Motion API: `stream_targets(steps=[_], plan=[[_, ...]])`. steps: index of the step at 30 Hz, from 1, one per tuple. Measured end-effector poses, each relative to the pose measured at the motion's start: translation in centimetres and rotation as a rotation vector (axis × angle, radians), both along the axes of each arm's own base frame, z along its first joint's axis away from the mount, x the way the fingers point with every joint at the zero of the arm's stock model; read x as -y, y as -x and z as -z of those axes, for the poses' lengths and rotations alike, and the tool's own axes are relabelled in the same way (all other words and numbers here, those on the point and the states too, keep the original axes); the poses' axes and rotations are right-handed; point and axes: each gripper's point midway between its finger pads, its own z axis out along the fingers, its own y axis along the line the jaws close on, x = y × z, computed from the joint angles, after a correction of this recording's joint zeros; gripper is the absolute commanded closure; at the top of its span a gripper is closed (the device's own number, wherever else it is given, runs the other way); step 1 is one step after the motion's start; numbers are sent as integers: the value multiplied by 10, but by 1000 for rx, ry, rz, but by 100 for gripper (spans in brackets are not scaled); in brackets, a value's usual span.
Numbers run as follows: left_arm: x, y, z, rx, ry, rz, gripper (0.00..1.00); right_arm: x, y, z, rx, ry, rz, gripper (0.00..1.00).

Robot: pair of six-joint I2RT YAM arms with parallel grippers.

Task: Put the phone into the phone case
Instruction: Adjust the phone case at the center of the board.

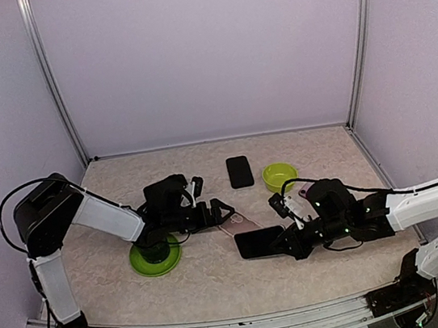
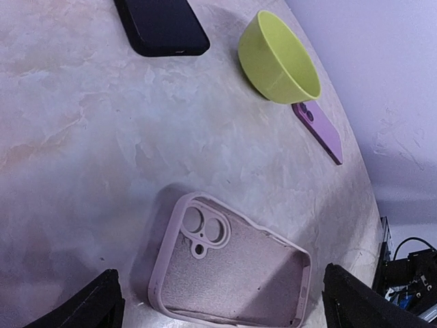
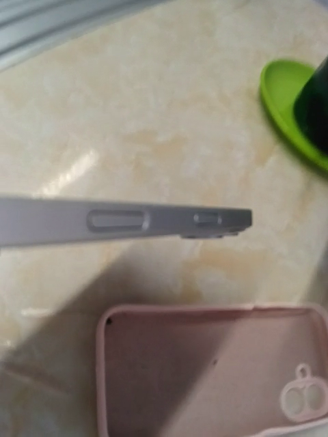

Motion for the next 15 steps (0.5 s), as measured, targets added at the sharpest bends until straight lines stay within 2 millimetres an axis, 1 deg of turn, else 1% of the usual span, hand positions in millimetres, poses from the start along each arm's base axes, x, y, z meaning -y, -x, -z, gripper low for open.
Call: stream_targets(steps=[3,6,15], plan=[[1,2,8,-19,-4,8,1,0,-4,9,7,50,16,100],[3,4,12,-28,5,22,1,3,-10,15,22,93,45,100],[10,8,8,-36,51,61,1,14,-24,16,71,168,118,100]])
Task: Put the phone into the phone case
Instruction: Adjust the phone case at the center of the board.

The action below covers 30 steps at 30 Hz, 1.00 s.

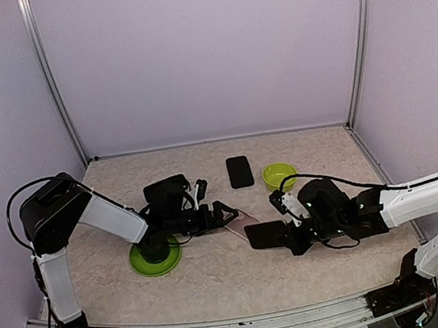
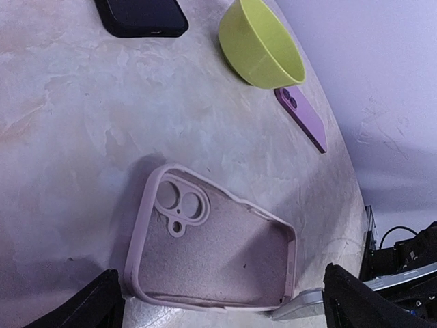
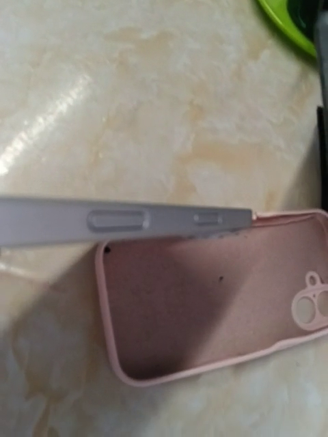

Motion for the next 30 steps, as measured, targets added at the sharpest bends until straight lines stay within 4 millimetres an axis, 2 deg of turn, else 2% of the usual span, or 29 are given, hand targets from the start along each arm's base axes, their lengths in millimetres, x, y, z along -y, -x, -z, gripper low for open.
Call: stream_targets(steps=[7,12,19,23,27,30], plan=[[3,4,-3,-6,27,10,1,13,-7,-4,40,46,47,100],[3,12,1,-18,34,18,1,15,-6,-27,79,0,44,100],[-1,5,-1,-6,32,-9,1,17,-9,-55,104,-78,71,100],[-1,-5,-6,7,25,-27,1,22,-15,-54,75,-92,114,100],[9,-18,-21,47,47,-27,1,24,-18,-50,44,-98,151,100],[14,-23,-24,56,53,-26,1,25,-20,-48,25,-106,171,100]])
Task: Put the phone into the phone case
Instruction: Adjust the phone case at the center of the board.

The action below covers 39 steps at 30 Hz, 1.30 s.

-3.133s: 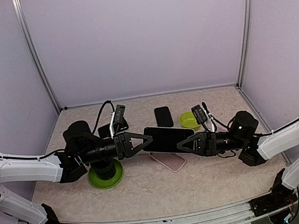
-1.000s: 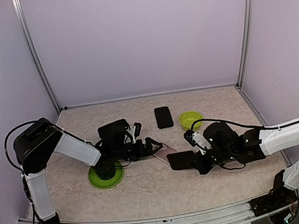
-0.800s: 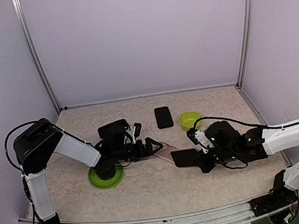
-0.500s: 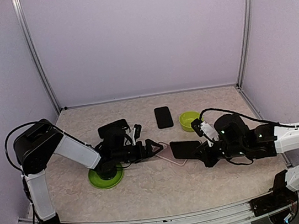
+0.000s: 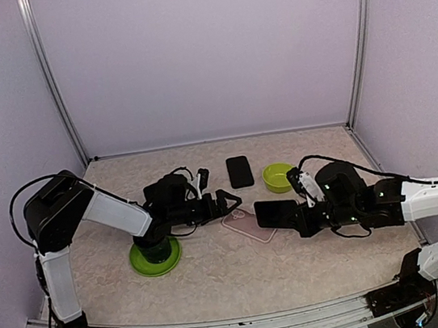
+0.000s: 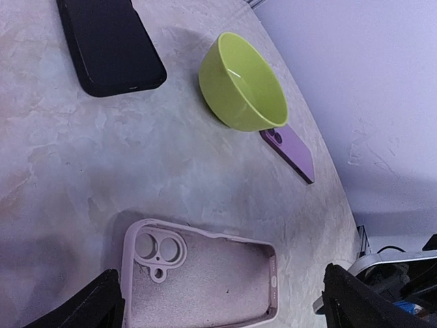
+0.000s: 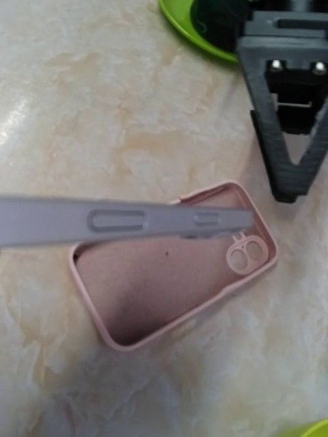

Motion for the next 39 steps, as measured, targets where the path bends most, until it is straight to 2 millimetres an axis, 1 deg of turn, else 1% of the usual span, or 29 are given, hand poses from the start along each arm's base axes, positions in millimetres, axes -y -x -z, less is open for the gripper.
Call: stream_targets(steps=[2,6,8,11,15,19,24,28,32,36,39], plan=[[1,0,5,-8,-10,1,1,2,-2,0,-9,-7,16,100],[-1,3,23,-34,-62,5,1,6,-7,1,-23,-15,47,100],[1,5,27,-36,-85,11,1,8,-9,1,-28,-18,59,100],[6,7,26,-27,-100,21,1,10,-11,2,-39,-25,75,100],[8,11,28,-27,-113,31,1,13,-14,7,-75,-35,106,100],[12,16,28,-25,-114,43,1,19,-19,13,-115,-56,153,100],[21,29,28,-25,-109,75,1,27,-21,24,-178,-90,182,100],[29,46,29,-26,-93,110,1,27,-24,21,-208,-141,179,100],[30,55,28,-29,-88,122,1,28,-32,16,-225,-193,181,100],[28,55,27,-37,-85,115,1,32,-44,16,-255,-245,185,100],[26,51,27,-43,-82,101,1,31,-51,22,-292,-273,172,100]])
